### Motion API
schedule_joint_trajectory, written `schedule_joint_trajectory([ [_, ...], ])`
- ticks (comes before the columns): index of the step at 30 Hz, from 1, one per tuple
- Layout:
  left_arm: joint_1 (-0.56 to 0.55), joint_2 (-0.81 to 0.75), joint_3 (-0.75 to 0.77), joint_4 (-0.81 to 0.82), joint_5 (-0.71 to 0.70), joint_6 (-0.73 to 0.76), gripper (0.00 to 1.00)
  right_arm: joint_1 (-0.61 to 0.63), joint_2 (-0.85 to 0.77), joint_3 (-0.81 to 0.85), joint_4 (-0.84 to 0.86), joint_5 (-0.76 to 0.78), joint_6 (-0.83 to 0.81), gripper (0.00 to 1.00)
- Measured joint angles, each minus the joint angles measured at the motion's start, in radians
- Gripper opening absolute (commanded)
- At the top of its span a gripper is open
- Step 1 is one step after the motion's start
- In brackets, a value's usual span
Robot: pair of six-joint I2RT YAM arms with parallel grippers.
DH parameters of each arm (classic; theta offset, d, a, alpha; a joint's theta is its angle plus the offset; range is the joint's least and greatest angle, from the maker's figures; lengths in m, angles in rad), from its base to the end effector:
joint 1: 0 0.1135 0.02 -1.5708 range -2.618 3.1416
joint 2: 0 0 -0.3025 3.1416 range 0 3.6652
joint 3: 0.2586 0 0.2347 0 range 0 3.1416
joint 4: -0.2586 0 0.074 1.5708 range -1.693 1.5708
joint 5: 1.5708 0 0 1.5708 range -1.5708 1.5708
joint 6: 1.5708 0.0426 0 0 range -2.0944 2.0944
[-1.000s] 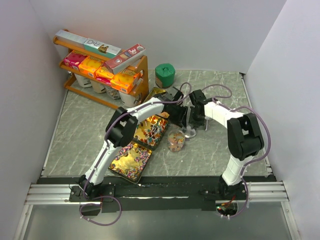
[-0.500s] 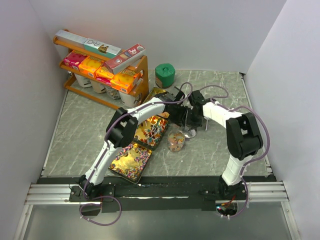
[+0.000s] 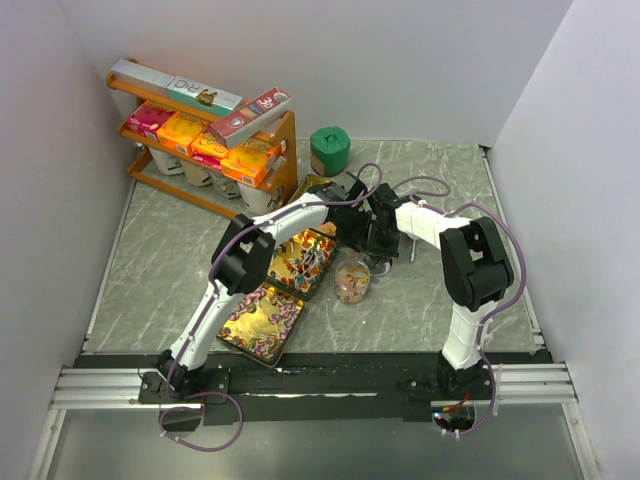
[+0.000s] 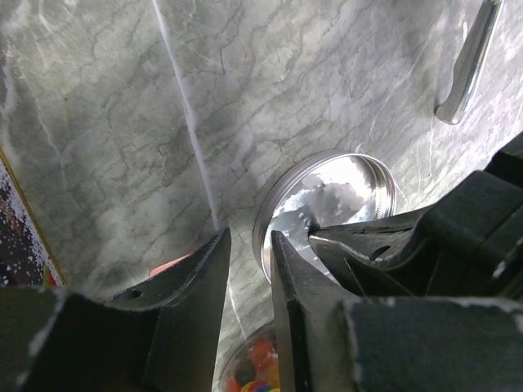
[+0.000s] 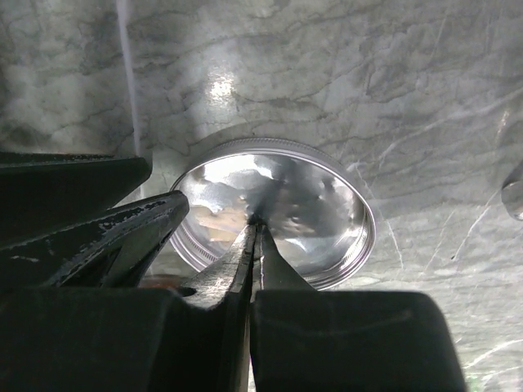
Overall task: Pack the candies
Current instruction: Pick up the bottle lid at the center of the board.
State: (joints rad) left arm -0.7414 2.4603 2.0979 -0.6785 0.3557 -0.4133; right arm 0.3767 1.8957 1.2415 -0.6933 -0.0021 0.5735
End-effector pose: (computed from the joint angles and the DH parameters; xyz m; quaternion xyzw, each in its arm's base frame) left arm 0.3927 -0.3797 0.1814 0.2008 0.9296 -0.2837 0.1228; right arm 0.3338 0.1321 0.1960 0.0975 0.9890 0.0519 0.0986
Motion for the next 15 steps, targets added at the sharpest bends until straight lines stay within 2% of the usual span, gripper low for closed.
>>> schedule_joint_trajectory([
  [7, 0.019, 0.0, -0.012, 0.009, 0.037, -0.003, 0.34, -0.005, 0.015, -0.023, 0.012, -0.016, 0.039, 0.0],
  [10, 0.034, 0.0, -0.019, 0.013, 0.067, -0.008, 0.38, -0.006, 0.001, -0.042, 0.03, -0.027, 0.047, 0.0],
  [11, 0.038, 0.0, -0.023, 0.016, 0.077, -0.01, 0.41, -0.006, -0.013, -0.051, 0.04, -0.029, 0.048, 0.01],
  [15, 0.051, -0.017, -0.042, 0.025, 0.098, -0.015, 0.53, -0.006, -0.059, -0.075, 0.068, -0.026, 0.051, 0.17],
])
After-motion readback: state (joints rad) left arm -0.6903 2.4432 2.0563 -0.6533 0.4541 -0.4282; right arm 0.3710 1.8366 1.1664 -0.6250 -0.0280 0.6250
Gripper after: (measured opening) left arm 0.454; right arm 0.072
